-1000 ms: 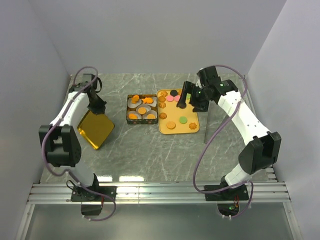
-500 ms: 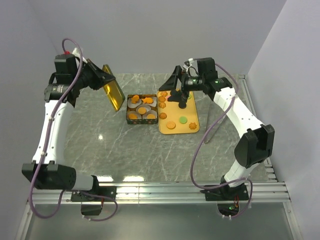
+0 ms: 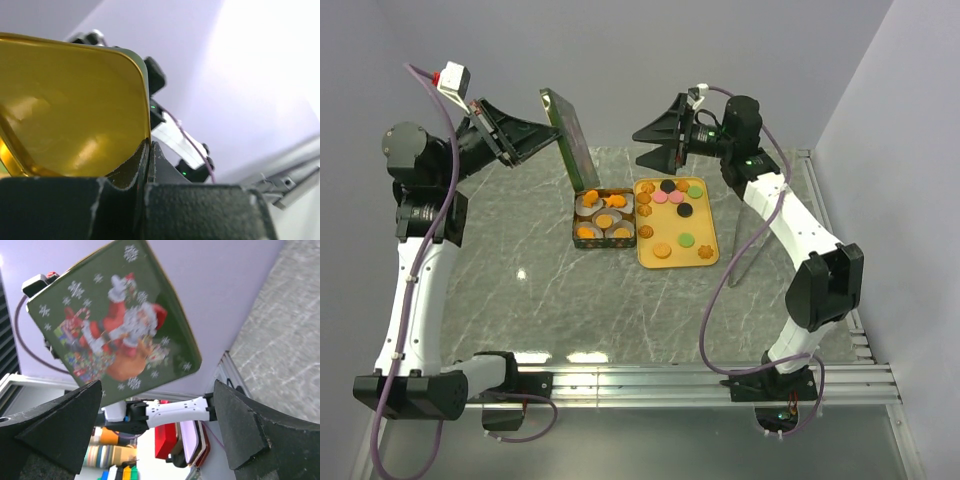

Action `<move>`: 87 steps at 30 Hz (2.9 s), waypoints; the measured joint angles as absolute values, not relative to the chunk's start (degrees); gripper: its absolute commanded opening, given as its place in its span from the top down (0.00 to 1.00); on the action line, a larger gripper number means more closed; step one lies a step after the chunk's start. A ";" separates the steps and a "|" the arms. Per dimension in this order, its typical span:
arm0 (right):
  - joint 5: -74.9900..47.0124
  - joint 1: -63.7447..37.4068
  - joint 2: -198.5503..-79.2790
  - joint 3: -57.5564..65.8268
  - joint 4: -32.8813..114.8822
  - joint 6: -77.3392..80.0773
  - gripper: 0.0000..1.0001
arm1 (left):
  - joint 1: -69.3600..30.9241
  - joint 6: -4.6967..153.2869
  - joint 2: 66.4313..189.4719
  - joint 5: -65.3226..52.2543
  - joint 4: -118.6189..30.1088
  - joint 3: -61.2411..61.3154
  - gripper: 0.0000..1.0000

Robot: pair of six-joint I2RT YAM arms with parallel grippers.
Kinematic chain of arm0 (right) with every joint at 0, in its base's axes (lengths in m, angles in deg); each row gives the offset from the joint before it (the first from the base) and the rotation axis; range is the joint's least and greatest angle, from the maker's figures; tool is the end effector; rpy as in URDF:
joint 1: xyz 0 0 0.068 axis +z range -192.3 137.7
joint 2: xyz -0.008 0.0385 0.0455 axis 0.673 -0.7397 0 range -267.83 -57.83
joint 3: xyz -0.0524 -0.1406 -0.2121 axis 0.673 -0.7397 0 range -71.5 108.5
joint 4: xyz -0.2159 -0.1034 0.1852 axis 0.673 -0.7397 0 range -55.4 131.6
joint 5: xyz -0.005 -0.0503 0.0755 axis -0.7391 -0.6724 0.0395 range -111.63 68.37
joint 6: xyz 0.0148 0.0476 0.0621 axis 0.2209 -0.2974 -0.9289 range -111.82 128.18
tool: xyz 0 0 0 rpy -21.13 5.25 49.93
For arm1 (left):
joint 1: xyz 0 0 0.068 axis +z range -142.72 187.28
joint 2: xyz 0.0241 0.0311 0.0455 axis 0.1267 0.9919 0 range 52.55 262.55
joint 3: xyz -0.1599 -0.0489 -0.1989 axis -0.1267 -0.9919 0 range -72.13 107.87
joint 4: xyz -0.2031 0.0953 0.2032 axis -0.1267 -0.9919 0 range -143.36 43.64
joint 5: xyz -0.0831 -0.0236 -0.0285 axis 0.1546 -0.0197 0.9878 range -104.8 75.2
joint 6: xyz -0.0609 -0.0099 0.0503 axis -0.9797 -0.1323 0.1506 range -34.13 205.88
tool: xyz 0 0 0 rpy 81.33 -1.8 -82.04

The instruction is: Pack the cookies

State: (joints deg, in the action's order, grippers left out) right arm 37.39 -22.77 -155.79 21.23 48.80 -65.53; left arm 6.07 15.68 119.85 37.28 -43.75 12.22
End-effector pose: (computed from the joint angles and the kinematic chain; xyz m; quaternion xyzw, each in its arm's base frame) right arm 0.4108 0.2081 0.3988 -0.0400 0.6997 0.6900 0.1812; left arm 0.2898 -0.0602 0.5258 0.0026 0.6298 -0.6339 0.4489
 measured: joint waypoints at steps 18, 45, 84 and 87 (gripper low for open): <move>41.02 -18.15 -163.61 21.73 80.07 -88.89 0.00 | 6.07 -5.63 119.20 43.07 -13.30 6.32 1.00; 41.77 -16.52 -163.41 20.22 100.51 -101.79 0.01 | 6.07 -14.61 118.50 42.37 -0.12 2.24 1.00; 40.39 -12.08 -167.59 24.60 113.89 -105.90 0.38 | 6.07 -17.80 117.60 41.19 6.24 0.31 1.00; 40.13 -12.08 -167.61 24.60 114.54 -106.10 0.51 | 6.07 -17.24 117.25 40.80 5.39 -0.67 1.00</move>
